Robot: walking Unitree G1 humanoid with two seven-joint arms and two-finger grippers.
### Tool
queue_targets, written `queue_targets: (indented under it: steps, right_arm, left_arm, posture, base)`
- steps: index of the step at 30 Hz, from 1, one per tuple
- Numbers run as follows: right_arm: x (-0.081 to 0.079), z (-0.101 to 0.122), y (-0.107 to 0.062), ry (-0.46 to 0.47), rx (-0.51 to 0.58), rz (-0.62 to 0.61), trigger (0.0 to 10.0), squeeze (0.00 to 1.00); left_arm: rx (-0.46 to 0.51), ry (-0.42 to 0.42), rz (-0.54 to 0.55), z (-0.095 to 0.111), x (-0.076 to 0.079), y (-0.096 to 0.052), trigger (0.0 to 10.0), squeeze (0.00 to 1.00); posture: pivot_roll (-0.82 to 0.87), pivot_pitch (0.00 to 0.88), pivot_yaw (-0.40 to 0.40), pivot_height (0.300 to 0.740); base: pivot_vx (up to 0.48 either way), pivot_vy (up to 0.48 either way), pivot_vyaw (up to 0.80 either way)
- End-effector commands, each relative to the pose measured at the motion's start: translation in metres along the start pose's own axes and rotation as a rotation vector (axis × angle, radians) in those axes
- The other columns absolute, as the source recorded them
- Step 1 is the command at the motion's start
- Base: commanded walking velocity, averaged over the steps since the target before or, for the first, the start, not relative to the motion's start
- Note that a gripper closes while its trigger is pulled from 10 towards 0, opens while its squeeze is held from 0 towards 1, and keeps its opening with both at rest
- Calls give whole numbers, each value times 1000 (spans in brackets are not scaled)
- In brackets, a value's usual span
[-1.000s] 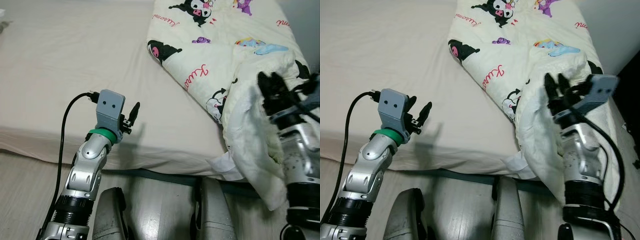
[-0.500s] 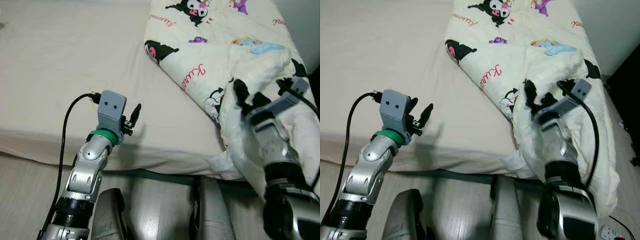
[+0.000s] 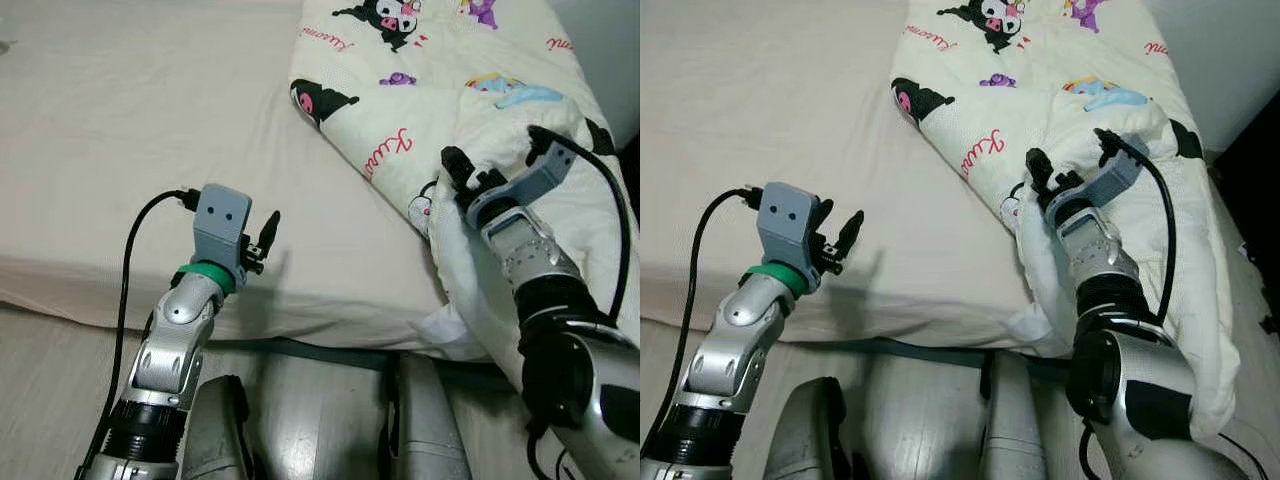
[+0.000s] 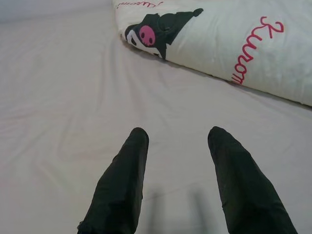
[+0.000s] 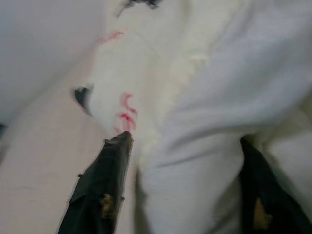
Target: Clean up the room
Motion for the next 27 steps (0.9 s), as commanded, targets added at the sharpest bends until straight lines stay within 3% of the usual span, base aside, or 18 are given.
queue_targets:
  steps: [1, 6, 15, 16, 17, 18, 19, 20, 21, 23, 24, 25, 26, 27]
  right_arm:
    - [13, -8, -3, -19, -25, -64, 0, 0]
    - [21, -5, -4, -2, -21, -97, 0, 0]
    - [21, -2, -4, -25, -20, -81, 0, 0]
    - [1, -6, -1, -106, -43, 56, 0, 0]
    - [1, -6, -1, -106, -43, 56, 0, 0]
    - [-13, -11, -1, -164, -64, 159, 0, 0]
    - [-38, -21, -3, -254, -101, 340, 0, 0]
    - [-38, -21, -3, -254, -101, 340, 0, 0]
    - [-66, -36, -10, -322, -148, 550, 0, 0]
    - [-66, -36, -10, -322, -148, 550, 0, 0]
    - [-93, -54, -23, -376, -208, 761, 10000, 0]
    - [-119, -79, -41, -421, -284, 966, 10000, 0]
    - [-119, -79, -41, -421, -284, 966, 10000, 0]
    - [-135, -96, -55, -444, -337, 1099, 10000, 0]
  left_arm:
    - [-25, 3, 8, -6, -1, -3, 10000, 0]
    - [-26, 2, 4, -5, -1, -1, 10000, 0]
    - [-27, 2, 4, -6, 1, -1, 10000, 0]
    - [-21, 0, 5, -3, 1, -1, 10000, 0]
    - [-21, 0, 5, -3, 1, -1, 10000, 0]
    - [-16, -1, 5, -2, 1, 0, 10000, 0]
    - [2, -4, 11, 4, 1, 1, 10000, 0]
    - [2, -4, 11, 4, 1, 1, 10000, 0]
    - [29, -9, 24, 13, -2, 3, 10000, 0]
    - [29, -9, 24, 13, -2, 3, 10000, 0]
    - [66, -18, 48, 26, -8, 6, 10000, 0]
    - [112, -36, 77, 42, -16, 10, 10000, 0]
    - [112, -36, 77, 42, -16, 10, 10000, 0]
    - [145, -50, 98, 53, -22, 12, 10000, 0]
  posture:
    - [-3, 145, 67, 547]
    - [-8, 143, 71, 547]
    - [-10, 140, 68, 547]
    - [-10, 135, 67, 547]
    - [-10, 135, 67, 547]
    - [-10, 135, 67, 547]
    - [-12, 132, 67, 547]
    - [-12, 132, 67, 547]
    - [-13, 127, 66, 547]
    - [-13, 127, 66, 547]
    - [-12, 123, 64, 547]
    - [-11, 117, 63, 547]
    - [-11, 117, 63, 547]
    - [-11, 117, 63, 547]
  base:
    - [0, 0, 0]
    - [0, 0, 0]
    - [0, 0, 0]
    - [0, 0, 0]
    - [0, 0, 0]
    - [0, 0, 0]
    - [0, 0, 0]
    - [0, 0, 0]
    - [0, 0, 0]
    - [0, 0, 0]
    - [0, 0, 0]
    - [0, 0, 0]
    - [0, 0, 0]
    - [0, 0, 0]
Point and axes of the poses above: a point about 5 cm out from each wrist's last joint towards the gripper, its own y axis pointing out of the wrist towards the gripper, its own z axis along the axis of the wrist's last joint, x = y × z, the point moved 4 cm from there along y, pointing out of the wrist towards the gripper, and after that the axes turned 5 degrees about -y, right-handed, at the moved point
